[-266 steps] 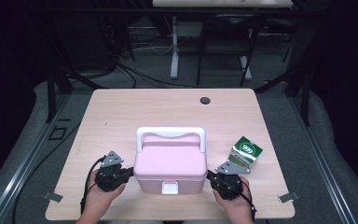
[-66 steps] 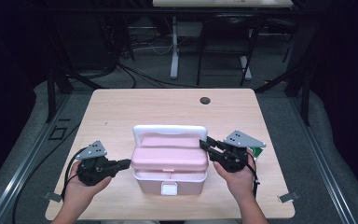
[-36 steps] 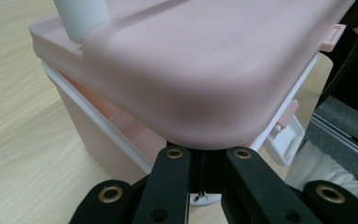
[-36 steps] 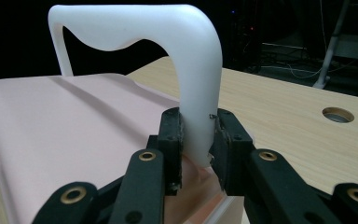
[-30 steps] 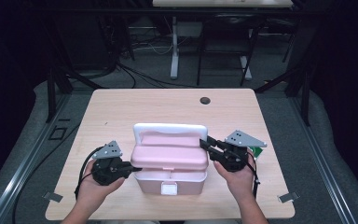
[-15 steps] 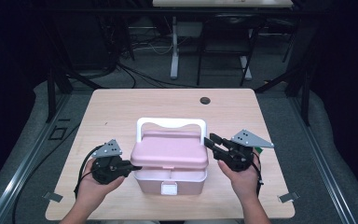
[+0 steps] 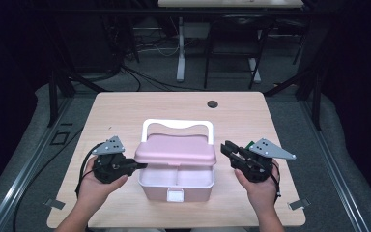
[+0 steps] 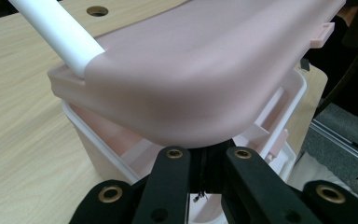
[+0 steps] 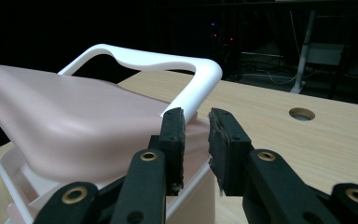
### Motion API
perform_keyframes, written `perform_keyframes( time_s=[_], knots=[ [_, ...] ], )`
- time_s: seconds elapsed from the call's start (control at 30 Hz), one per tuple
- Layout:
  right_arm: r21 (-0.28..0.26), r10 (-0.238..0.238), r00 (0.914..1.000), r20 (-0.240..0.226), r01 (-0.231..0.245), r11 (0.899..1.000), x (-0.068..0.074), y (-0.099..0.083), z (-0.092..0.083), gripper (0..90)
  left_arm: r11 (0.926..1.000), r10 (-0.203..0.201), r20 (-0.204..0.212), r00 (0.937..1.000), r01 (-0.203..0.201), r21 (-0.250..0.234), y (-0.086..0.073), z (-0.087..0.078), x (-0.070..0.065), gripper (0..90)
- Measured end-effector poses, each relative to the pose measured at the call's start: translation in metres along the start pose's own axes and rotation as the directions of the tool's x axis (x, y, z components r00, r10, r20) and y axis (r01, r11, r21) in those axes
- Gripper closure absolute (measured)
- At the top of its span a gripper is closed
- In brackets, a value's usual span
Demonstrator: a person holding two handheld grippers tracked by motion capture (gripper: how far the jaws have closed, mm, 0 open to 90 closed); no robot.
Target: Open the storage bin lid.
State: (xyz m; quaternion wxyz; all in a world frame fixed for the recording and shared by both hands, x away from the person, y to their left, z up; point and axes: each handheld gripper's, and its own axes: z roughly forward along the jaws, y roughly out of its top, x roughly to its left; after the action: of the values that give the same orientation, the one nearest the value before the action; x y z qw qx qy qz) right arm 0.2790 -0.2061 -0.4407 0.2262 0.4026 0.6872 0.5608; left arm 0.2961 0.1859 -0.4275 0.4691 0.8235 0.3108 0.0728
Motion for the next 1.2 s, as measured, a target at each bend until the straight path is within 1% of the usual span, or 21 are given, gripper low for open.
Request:
perform_keyframes(
  time_s=[0.03,0.07,0.1,0.13,0.17,0.2,0.23,0.3,0.33,0.37,0.4,0.53,0.6,0.63,0.7,0.73,0.77,0.83,0.9,1.1,1.2],
  knots=[
    [0.004,0.006,1.0,0.006,-0.006,1.0,-0.001,-0.002,-0.002,77.1,1.0,-0.005,0.001,1.0,0.005,-0.001,0.003,-0.001,0.001,90.0],
    [0.004,0.006,1.0,0.006,-0.006,1.0,-0.001,-0.002,-0.002,77.1,1.0,-0.005,0.001,1.0,0.005,-0.001,0.003,-0.001,0.001,90.0],
    [0.015,0.011,0.9999,0.012,-0.011,1.0,-0.001,-0.006,-0.003,79.3,1.0,-0.007,-0.002,1.0,0.007,-0.002,0.006,-0.001,0.002,90.0],
    [0.012,0.014,0.9999,0.008,-0.014,1.0,-0.001,-0.009,-0.003,80.1,1.0,-0.007,-0.002,1.0,0.007,-0.002,0.006,-0.001,0.002,90.0],
    [0.028,0.015,0.9999,0.003,-0.015,1.0,0.0,-0.012,-0.002,80.9,1.0,-0.007,-0.004,1.0,0.007,-0.002,0.009,-0.002,0.002,90.0],
    [0.028,0.015,0.9999,0.003,-0.015,1.0,0.0,-0.012,-0.002,80.9,1.0,-0.007,-0.004,1.0,0.007,-0.002,0.009,-0.002,0.002,90.0],
    [0.057,-0.002,1.0,0.007,0.001,0.998,0.003,-0.018,-0.002,82.7,1.0,-0.009,-0.006,0.9999,0.009,-0.001,0.011,-0.002,0.003,90.0],
    [0.066,-0.002,1.0,-0.01,0.003,0.998,0.005,-0.023,0.0,84.5,1.0,-0.01,-0.004,0.9999,0.01,-0.001,0.013,-0.003,0.003,90.0],
    [0.066,-0.002,1.0,-0.01,0.003,0.998,0.005,-0.023,0.0,84.5,1.0,-0.01,-0.004,0.9999,0.01,-0.001,0.013,-0.003,0.003,90.0],
    [0.075,-0.016,0.9998,-0.014,0.017,0.997,0.007,-0.027,0.002,85.1,1.0,-0.009,-0.006,0.9999,0.009,-0.002,0.014,-0.003,0.004,90.0],
    [0.089,-0.016,0.9997,-0.016,0.017,0.996,0.008,-0.028,0.002,85.7,1.0,-0.009,-0.008,0.9999,0.009,-0.004,0.015,-0.003,0.004,90.0],
    [0.093,-0.02,0.9994,-0.03,0.022,0.995,0.012,-0.032,0.005,86.4,0.9999,-0.01,-0.01,0.9999,0.01,-0.006,0.018,-0.003,0.005,90.0],
    [0.102,-0.031,0.9988,-0.037,0.035,0.994,0.015,-0.034,0.007,86.6,0.9999,-0.01,-0.011,0.9999,0.01,-0.007,0.019,-0.003,0.006,90.0],
    [0.104,-0.033,0.9982,-0.05,0.038,0.994,0.019,-0.037,0.009,86.6,0.9999,-0.013,-0.01,0.9999,0.013,-0.008,0.02,-0.004,0.006,90.0],
    [0.123,-0.043,0.9972,-0.062,0.05,0.991,0.022,-0.039,0.01,86.6,0.9999,-0.012,-0.011,0.9999,0.012,-0.009,0.021,-0.004,0.007,90.0],
    [0.123,-0.043,0.9972,-0.062,0.05,0.991,0.022,-0.039,0.01,86.6,0.9999,-0.012,-0.011,0.9999,0.012,-0.009,0.021,-0.004,0.007,90.0],
    [0.127,-0.049,0.9957,-0.079,0.059,0.99,0.025,-0.042,0.012,86.6,0.9998,-0.014,-0.01,0.9998,0.014,-0.012,0.022,-0.004,0.008,90.0],
    [0.127,-0.054,0.9954,-0.079,0.064,0.99,0.027,-0.044,0.013,86.6,0.9998,-0.017,-0.011,0.9998,0.016,-0.013,0.023,-0.004,0.008,90.0],
    [0.142,-0.065,0.9932,-0.096,0.078,0.987,0.031,-0.047,0.016,86.6,0.9998,-0.016,-0.013,0.9998,0.016,-0.015,0.025,-0.004,0.009,90.0],
    [0.145,-0.051,0.9919,-0.116,0.068,0.987,0.032,-0.051,0.019,86.8,0.9996,-0.02,-0.01,0.9997,0.02,-0.019,0.028,-0.004,0.011,90.0],
    [0.148,-0.056,0.9914,-0.118,0.073,0.986,0.034,-0.052,0.021,87.2,0.9996,-0.022,-0.011,0.9997,0.021,-0.02,0.029,-0.004,0.011,90.0]
  ],
)
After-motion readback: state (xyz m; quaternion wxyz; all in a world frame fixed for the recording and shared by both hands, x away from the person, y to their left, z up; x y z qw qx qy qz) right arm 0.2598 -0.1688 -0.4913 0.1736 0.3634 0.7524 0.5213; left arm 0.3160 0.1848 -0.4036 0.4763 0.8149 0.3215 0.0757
